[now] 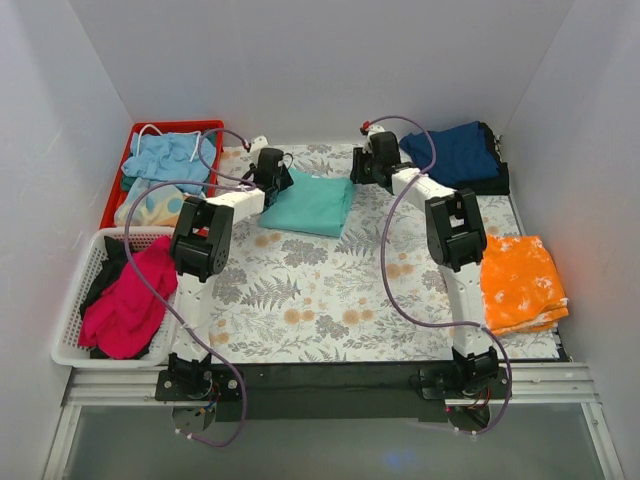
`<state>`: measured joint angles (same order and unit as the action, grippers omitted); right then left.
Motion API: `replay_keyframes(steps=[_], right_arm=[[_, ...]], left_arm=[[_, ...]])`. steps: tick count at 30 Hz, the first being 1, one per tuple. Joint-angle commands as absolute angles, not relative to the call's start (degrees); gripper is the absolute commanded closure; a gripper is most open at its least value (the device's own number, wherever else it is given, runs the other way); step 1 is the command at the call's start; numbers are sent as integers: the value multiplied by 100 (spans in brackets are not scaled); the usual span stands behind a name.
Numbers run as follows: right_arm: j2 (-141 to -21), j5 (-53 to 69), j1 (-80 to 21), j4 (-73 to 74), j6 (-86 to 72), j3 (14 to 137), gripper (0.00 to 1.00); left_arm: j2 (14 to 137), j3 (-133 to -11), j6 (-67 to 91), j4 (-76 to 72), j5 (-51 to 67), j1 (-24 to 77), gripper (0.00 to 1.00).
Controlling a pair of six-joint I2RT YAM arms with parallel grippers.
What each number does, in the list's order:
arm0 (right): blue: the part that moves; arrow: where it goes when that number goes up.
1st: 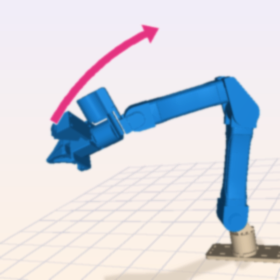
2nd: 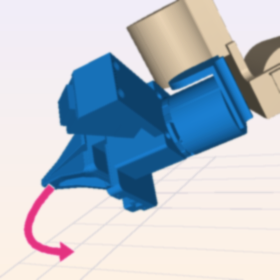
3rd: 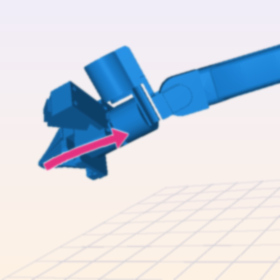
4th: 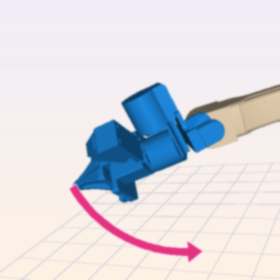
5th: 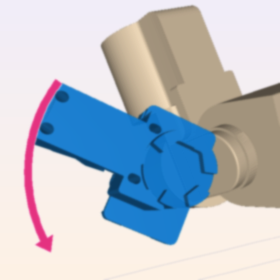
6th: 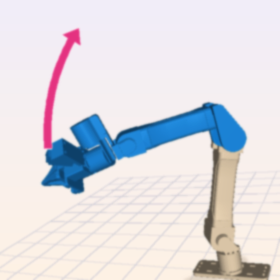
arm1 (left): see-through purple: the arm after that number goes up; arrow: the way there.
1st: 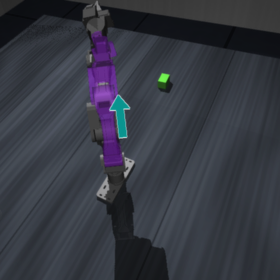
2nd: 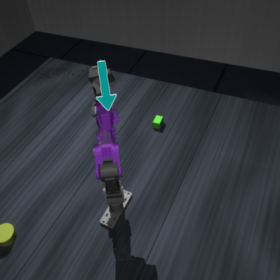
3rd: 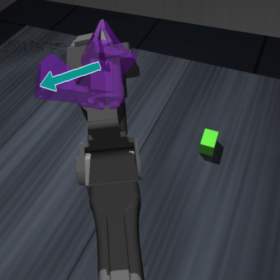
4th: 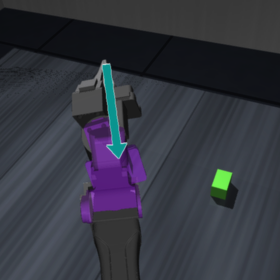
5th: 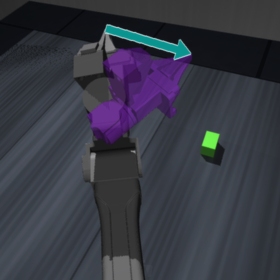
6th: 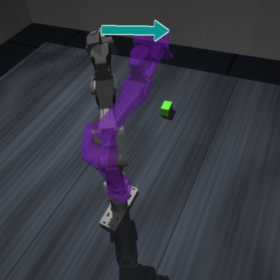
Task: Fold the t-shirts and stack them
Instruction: Fold the tshirt
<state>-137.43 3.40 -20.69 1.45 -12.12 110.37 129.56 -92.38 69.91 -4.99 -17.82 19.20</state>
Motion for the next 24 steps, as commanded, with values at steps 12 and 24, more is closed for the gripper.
replay_keyframes(steps=[12, 24], right_arm=[[-10925, 280, -2742, -588, -1336, 7815, 23], [-11364, 896, -2742, -642, -1529, 7761, 18]], left_arm=[[10486, -7287, 6855, -651, -2285, 1863, 57], [9808, -6504, 7110, -26, -1768, 1723, 55]])
